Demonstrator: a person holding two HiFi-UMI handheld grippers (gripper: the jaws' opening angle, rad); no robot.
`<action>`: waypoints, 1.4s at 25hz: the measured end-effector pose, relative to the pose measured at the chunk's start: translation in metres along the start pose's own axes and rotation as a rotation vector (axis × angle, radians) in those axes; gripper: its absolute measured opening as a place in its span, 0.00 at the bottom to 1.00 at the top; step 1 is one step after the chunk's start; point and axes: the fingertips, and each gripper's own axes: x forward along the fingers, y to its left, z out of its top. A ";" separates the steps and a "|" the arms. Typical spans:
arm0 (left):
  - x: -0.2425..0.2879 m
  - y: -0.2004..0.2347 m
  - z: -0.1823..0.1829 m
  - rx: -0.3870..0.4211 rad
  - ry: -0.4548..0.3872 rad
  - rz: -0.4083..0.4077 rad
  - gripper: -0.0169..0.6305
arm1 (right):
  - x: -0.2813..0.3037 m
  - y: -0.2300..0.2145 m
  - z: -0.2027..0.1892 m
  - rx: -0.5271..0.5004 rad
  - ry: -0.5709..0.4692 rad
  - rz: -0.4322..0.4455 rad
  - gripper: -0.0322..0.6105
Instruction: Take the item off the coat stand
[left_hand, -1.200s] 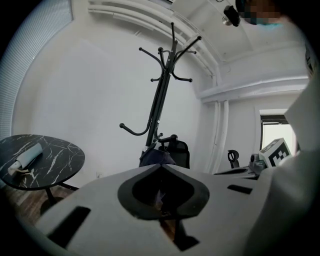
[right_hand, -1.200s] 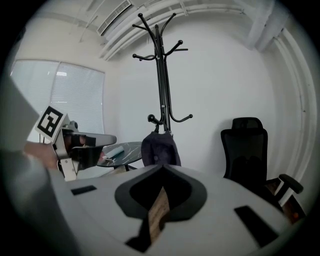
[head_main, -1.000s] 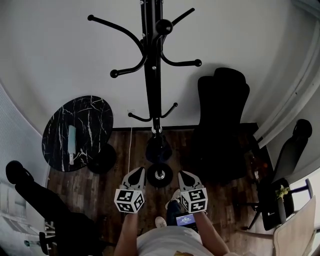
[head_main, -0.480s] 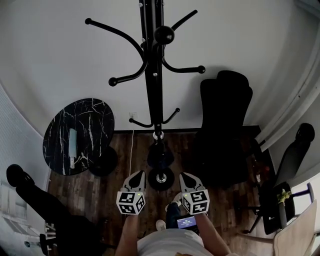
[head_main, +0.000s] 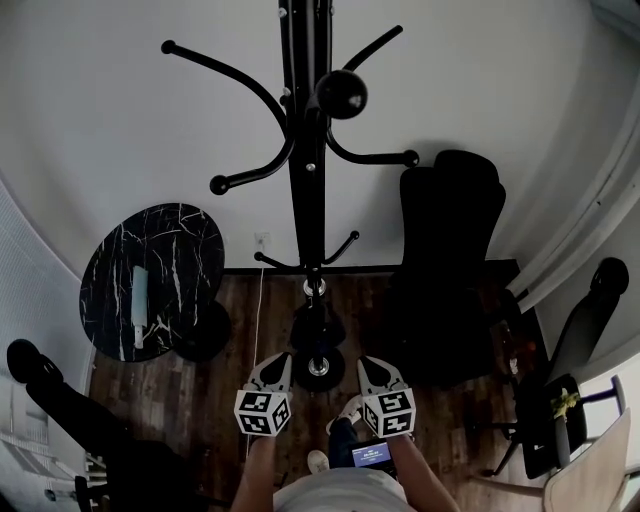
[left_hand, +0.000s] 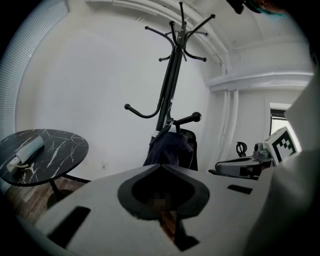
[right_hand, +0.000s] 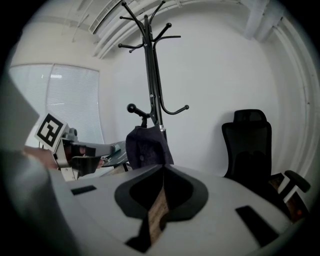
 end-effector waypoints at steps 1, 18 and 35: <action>0.002 0.001 -0.003 -0.003 0.007 0.001 0.06 | 0.001 -0.002 -0.002 0.004 0.007 -0.002 0.07; 0.035 0.011 -0.021 -0.018 0.087 -0.009 0.18 | 0.045 -0.004 -0.003 -0.018 0.084 0.074 0.19; 0.065 0.018 -0.027 0.048 0.138 -0.012 0.21 | 0.087 -0.002 0.001 -0.090 0.133 0.121 0.28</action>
